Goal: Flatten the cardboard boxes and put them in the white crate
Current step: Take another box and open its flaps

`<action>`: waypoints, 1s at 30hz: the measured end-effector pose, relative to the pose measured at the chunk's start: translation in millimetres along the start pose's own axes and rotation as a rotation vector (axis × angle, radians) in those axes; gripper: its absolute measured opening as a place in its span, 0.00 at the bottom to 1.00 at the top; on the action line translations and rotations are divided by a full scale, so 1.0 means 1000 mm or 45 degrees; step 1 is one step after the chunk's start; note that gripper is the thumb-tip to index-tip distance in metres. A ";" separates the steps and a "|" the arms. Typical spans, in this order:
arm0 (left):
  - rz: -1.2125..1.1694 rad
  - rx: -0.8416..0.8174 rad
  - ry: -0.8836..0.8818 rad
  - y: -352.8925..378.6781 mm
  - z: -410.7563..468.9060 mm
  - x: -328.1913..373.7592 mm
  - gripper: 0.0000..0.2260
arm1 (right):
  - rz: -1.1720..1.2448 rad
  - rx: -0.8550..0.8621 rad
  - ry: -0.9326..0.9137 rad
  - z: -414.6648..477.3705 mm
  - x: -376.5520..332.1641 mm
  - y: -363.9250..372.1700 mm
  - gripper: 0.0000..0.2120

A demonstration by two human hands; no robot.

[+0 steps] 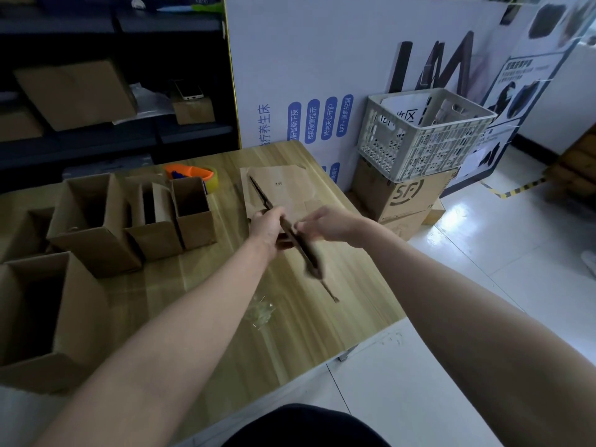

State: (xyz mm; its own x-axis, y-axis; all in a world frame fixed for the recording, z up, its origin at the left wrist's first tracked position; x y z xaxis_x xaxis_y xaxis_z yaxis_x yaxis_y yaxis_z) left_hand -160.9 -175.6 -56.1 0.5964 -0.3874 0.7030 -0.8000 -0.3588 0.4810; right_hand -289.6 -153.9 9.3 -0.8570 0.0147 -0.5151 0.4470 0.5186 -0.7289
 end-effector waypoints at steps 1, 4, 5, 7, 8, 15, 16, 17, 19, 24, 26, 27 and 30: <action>0.030 0.042 0.044 -0.006 -0.001 0.003 0.04 | 0.061 -0.051 0.001 0.002 0.002 0.007 0.15; 0.106 0.111 0.123 -0.027 0.003 0.007 0.10 | 0.079 0.227 0.086 0.012 0.016 0.011 0.20; 0.115 0.104 0.114 -0.033 0.003 0.009 0.11 | 0.076 0.351 0.173 0.014 0.024 0.007 0.23; 0.133 0.076 0.115 -0.042 0.006 0.014 0.12 | 0.053 0.417 0.359 0.015 0.040 0.007 0.31; 0.155 0.073 0.128 -0.046 0.006 0.018 0.13 | 0.017 0.388 0.440 0.016 0.047 0.010 0.34; 0.338 0.168 0.160 -0.073 0.030 0.042 0.14 | 0.429 0.301 0.591 0.035 0.065 0.020 0.19; 0.348 0.127 0.084 -0.072 0.033 0.041 0.14 | 0.452 0.350 0.608 0.040 0.065 0.016 0.19; 0.384 0.087 0.002 -0.070 0.036 0.039 0.14 | 0.460 0.398 0.629 0.046 0.066 0.012 0.22; 0.550 0.048 -0.102 -0.068 0.044 0.031 0.16 | 0.455 0.471 0.652 0.062 0.066 0.004 0.27; 0.669 0.097 0.044 -0.057 0.077 0.033 0.19 | 0.433 0.480 0.581 0.114 0.067 -0.019 0.20; 0.760 0.147 0.102 -0.052 0.088 0.038 0.21 | 0.432 0.484 0.511 0.132 0.067 -0.027 0.21; 0.802 0.183 0.116 -0.048 0.096 0.041 0.22 | 0.419 0.477 0.485 0.145 0.068 -0.032 0.22; 0.929 0.218 0.046 -0.040 0.118 0.039 0.28 | 0.338 0.418 0.482 0.170 0.083 -0.039 0.24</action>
State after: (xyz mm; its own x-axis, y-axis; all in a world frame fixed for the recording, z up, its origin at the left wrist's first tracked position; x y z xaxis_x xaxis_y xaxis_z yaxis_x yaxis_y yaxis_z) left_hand -98.2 -276.5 -109.9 -0.0864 -0.5505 0.8304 -0.9683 -0.1498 -0.2000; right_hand -334.7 -318.1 -82.3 -0.7094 0.4453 -0.5463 0.6641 0.1629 -0.7296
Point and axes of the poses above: each hand's wrist, its own z-axis towards the middle knuckle, its own y-axis out of the palm, x = y × z, the point moved 5 cm from there along z, towards the middle knuckle, and after that the axes turned 15 degrees about -z, right-handed, at the moved point
